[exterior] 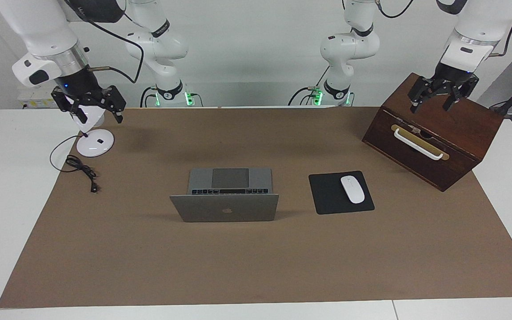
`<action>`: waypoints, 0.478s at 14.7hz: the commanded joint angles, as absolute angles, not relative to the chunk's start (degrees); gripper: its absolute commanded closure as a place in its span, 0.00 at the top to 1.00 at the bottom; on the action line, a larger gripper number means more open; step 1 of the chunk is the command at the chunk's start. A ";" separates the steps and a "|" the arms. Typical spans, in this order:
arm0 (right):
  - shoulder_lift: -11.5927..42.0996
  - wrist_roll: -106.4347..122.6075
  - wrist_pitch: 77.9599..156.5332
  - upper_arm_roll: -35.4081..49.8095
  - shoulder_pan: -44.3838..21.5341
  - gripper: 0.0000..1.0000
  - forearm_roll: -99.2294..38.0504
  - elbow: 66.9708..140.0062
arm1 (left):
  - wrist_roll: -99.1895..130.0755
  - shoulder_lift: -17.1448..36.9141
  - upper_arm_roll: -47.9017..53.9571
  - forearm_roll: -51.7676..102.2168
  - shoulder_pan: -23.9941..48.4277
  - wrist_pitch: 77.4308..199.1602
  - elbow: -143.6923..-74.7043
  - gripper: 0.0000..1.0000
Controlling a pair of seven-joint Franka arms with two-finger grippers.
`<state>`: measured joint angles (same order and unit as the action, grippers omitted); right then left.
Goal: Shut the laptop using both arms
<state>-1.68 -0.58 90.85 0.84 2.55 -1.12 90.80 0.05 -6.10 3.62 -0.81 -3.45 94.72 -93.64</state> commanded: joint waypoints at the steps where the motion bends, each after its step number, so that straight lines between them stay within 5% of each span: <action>1: -2.20 -1.41 90.00 1.14 2.81 1.00 -2.55 90.79 | -0.09 -7.65 3.60 -0.53 -4.04 95.98 -95.54 1.00; 7: -2.20 -1.41 90.35 1.14 2.90 1.00 -2.55 91.05 | 0.00 -7.65 3.60 -0.53 -3.34 95.80 -95.45 1.00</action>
